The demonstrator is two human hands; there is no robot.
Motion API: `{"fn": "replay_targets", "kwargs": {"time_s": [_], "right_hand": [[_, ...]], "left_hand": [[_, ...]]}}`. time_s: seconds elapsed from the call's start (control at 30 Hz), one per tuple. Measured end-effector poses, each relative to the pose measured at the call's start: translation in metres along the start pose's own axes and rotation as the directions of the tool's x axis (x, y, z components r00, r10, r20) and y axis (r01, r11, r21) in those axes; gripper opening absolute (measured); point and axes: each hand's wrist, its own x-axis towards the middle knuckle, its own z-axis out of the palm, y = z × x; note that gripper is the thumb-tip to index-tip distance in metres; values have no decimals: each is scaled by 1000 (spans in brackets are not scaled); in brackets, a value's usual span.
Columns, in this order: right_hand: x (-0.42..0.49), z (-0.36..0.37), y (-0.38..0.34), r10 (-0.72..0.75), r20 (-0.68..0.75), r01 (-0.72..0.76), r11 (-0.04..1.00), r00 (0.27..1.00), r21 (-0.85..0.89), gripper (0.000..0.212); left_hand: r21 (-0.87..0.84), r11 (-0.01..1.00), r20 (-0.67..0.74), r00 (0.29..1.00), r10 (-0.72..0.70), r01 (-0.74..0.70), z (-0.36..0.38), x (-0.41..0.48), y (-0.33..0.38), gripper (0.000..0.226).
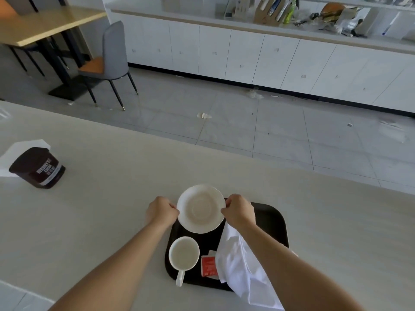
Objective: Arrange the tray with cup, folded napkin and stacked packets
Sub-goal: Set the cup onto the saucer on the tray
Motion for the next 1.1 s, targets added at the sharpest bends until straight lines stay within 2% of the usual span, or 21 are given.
{"fn": "replay_targets", "kwargs": {"time_s": [0.1,0.17,0.23,0.33,0.57,0.63,0.7,0.8,0.83,0.9,1.0,1.1], "right_hand": [[-3,10,2,43,35,-41,998,998,-40,10],[-3,14,4,65,39,-62,995,997,-73,2],[-3,15,5,84,45,-80,993,995,-90,10],[-2,16,7,97,55,-90,990,994,-112,10],[-2,22,10,82,61,-76,992,995,-96,6],[-1,21,12,76,61,-70,994,995,-85,5],[0,19,12,70,57,-65,995,996,-77,7],[-3,15,11,33,34,-31,998,999,-62,12],[-5,13,11,17,20,-16,999,1000,-43,12],[-12,9,9,-18,7,18,1000,1000,26,10],[-33,4,2,-117,-1,117,989,993,94,10],[-64,6,-9,-227,-42,230,967,973,110,12]], "left_hand": [[-2,1000,29,1000,-9,9,6,-2,-10,8],[3,1000,44,999,-13,13,9,-2,-14,8],[-7,1000,54,998,-11,11,12,-1,-15,10],[0,1000,46,999,13,-13,13,0,-14,15],[221,965,-32,988,151,-141,15,-5,-14,36],[262,949,-14,983,184,-174,15,-7,-12,40],[232,961,-7,987,158,-153,16,-6,-15,36],[82,992,-36,994,100,-97,18,-4,-25,14],[44,994,-39,994,100,-98,19,-4,-28,12],[36,986,-27,986,162,-161,21,-8,-38,27],[201,923,-69,935,348,-329,25,-16,-59,30],[399,848,-87,906,414,-349,27,-15,-86,39]]}}
